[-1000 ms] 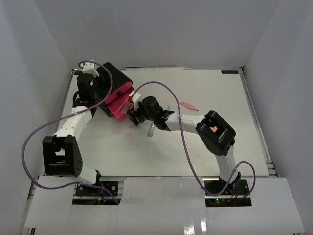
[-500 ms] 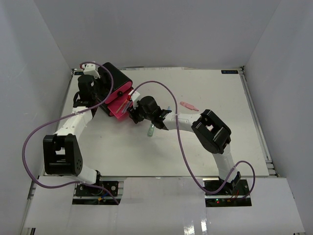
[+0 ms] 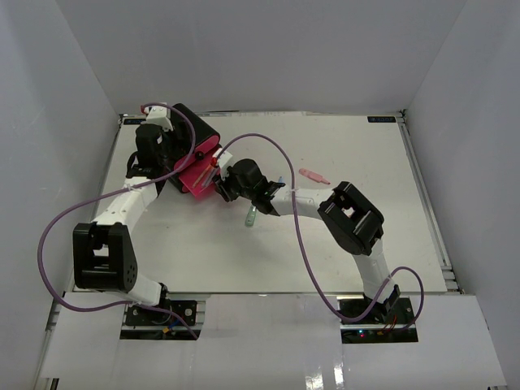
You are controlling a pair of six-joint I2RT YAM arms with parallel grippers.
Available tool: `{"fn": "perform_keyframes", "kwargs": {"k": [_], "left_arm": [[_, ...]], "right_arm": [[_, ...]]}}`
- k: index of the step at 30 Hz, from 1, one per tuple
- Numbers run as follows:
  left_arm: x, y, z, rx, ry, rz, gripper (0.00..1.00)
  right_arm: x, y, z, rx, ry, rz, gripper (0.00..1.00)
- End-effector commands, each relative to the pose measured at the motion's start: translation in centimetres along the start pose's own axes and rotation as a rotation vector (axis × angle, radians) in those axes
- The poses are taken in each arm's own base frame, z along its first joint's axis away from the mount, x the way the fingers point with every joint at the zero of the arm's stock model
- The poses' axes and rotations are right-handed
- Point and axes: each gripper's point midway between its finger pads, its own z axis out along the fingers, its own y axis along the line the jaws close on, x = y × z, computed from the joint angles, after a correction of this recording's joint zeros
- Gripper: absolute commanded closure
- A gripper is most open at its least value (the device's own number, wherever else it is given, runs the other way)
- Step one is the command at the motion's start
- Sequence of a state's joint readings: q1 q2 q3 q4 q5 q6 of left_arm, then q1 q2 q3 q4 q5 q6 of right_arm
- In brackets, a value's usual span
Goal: Sort the stationery into containers
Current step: Close the drawer in the storage box.
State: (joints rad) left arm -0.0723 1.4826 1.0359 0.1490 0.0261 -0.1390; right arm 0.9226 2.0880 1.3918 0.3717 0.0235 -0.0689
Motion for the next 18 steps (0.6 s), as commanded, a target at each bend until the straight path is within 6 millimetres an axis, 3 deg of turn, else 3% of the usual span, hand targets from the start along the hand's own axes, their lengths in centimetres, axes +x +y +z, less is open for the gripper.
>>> {"fn": "perform_keyframes", "kwargs": {"k": [1,12,18], "left_arm": [[2.1,-0.3,-0.5,0.005,0.070,0.000,0.02],[2.1,-0.8,-0.4,0.029,0.069,-0.012,0.02],[2.2,-1.1,-0.4,0.045,0.075,-0.018,0.02]], "right_arm": [[-5.9,-0.7,-0.1,0.012,-0.166,-0.043,0.66],[-7.4,-0.8,0.7,0.014,-0.224,-0.051,0.66],[-6.9,-1.0,1.9,0.016,-0.224,-0.053,0.65]]}}
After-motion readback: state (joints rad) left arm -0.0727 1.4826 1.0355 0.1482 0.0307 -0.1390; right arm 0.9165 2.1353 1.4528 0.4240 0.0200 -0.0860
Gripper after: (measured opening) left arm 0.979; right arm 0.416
